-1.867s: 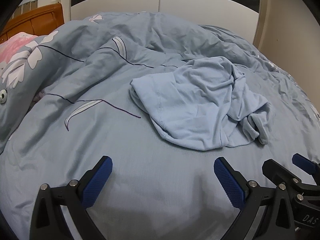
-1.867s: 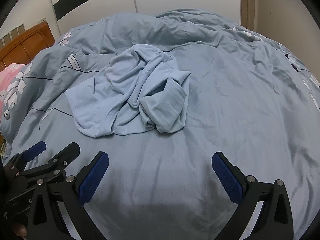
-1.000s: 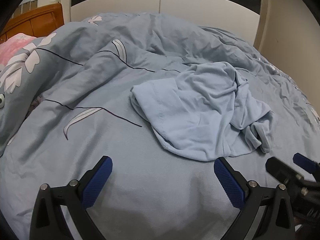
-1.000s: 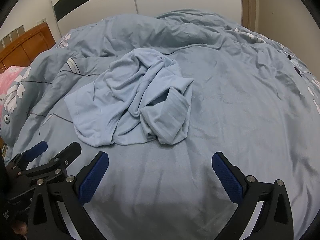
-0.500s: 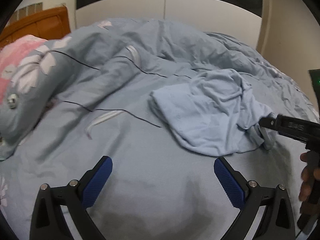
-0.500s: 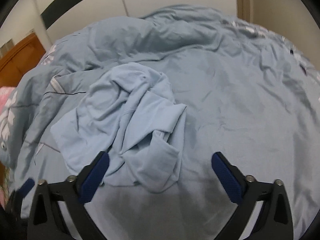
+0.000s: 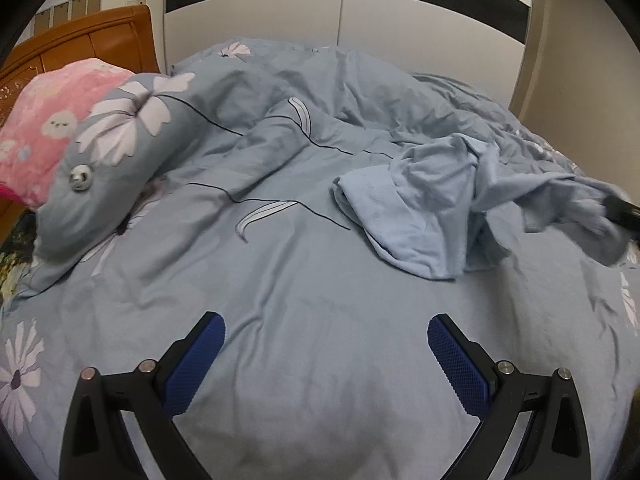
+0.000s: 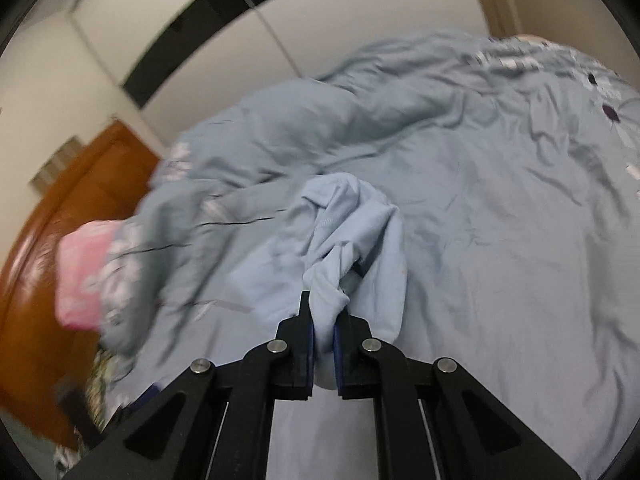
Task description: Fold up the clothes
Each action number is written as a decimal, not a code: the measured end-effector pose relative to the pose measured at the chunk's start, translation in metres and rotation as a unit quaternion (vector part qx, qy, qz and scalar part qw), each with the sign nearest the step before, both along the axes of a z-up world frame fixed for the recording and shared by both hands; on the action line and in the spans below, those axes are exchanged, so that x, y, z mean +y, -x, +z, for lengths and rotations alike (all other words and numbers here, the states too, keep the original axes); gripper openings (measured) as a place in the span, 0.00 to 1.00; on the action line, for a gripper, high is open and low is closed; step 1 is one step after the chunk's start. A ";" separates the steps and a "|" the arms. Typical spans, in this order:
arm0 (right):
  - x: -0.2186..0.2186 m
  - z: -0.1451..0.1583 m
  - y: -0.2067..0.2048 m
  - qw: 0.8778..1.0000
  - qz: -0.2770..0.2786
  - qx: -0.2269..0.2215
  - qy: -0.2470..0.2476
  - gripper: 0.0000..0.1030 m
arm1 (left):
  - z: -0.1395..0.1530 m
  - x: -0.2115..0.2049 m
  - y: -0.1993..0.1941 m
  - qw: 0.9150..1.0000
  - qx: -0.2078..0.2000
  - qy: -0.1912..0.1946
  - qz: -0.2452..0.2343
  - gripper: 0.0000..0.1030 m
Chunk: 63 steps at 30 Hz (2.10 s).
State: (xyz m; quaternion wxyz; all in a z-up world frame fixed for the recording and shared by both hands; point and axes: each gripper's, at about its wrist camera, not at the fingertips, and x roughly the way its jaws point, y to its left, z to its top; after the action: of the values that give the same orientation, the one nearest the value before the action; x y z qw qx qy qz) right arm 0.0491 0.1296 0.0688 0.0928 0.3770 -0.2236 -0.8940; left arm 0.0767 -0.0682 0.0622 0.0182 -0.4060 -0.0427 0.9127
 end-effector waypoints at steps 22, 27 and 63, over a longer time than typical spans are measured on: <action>0.079 -0.036 -0.249 0.970 -0.087 -0.196 -0.117 0.07 | 0.027 0.060 -0.077 0.995 -0.019 0.036 -0.090 1.00; 0.070 -0.025 -0.244 0.970 -0.065 -0.182 -0.147 0.16 | 0.024 0.057 -0.046 0.994 -0.010 0.055 -0.092 1.00; 0.015 0.053 -0.246 0.992 -0.017 -0.077 -0.098 0.43 | 0.162 -0.073 -0.116 0.989 0.098 -0.082 -0.076 0.06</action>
State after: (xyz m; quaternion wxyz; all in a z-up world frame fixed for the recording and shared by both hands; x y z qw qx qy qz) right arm 0.2947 0.1447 0.1215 0.0223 0.4484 -0.1483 -0.8811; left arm 0.1923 -0.1415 0.2239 0.1251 -0.3133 -0.0840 0.9376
